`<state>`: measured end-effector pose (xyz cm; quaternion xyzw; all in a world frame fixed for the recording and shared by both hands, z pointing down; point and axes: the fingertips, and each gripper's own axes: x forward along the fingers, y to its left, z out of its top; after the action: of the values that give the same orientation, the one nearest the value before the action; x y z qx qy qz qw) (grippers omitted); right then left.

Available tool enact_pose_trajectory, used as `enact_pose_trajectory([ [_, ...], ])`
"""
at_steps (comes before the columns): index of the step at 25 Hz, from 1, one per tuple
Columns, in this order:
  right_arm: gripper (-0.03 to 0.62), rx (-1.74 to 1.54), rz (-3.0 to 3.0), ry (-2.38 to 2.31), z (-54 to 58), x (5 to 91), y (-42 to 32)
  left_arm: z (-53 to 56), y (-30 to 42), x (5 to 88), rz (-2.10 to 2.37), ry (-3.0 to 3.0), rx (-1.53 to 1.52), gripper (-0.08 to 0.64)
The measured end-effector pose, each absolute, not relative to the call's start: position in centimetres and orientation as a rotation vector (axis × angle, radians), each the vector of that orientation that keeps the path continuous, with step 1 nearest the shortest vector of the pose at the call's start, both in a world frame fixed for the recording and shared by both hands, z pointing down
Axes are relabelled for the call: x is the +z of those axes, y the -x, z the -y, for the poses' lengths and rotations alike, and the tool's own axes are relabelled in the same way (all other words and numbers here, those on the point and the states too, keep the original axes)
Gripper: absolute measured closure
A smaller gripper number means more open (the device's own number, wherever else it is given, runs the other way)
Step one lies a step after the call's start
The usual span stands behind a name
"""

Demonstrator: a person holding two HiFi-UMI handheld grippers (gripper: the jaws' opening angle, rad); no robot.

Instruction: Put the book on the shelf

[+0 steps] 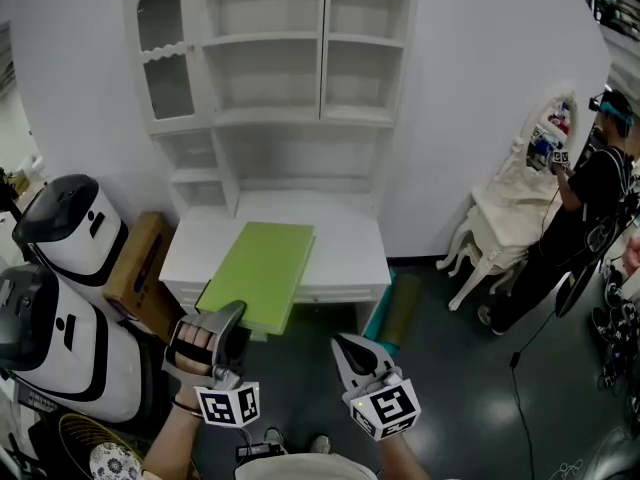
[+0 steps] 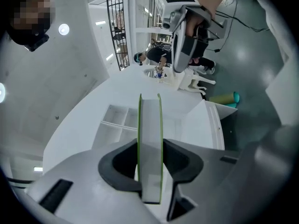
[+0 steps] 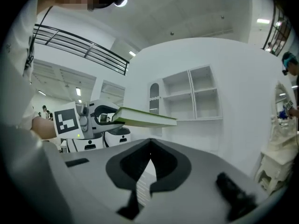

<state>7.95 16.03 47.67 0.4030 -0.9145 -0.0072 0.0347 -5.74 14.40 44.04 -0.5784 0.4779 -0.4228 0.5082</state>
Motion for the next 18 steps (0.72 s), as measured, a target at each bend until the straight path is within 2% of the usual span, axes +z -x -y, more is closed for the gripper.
enact_pose_trajectory([
  [18,0.58,-0.013,2.782,-1.243,-15.9,47.0,-8.4,-12.7,6.2,40.2,-1.181,1.346,-1.044,0.41],
])
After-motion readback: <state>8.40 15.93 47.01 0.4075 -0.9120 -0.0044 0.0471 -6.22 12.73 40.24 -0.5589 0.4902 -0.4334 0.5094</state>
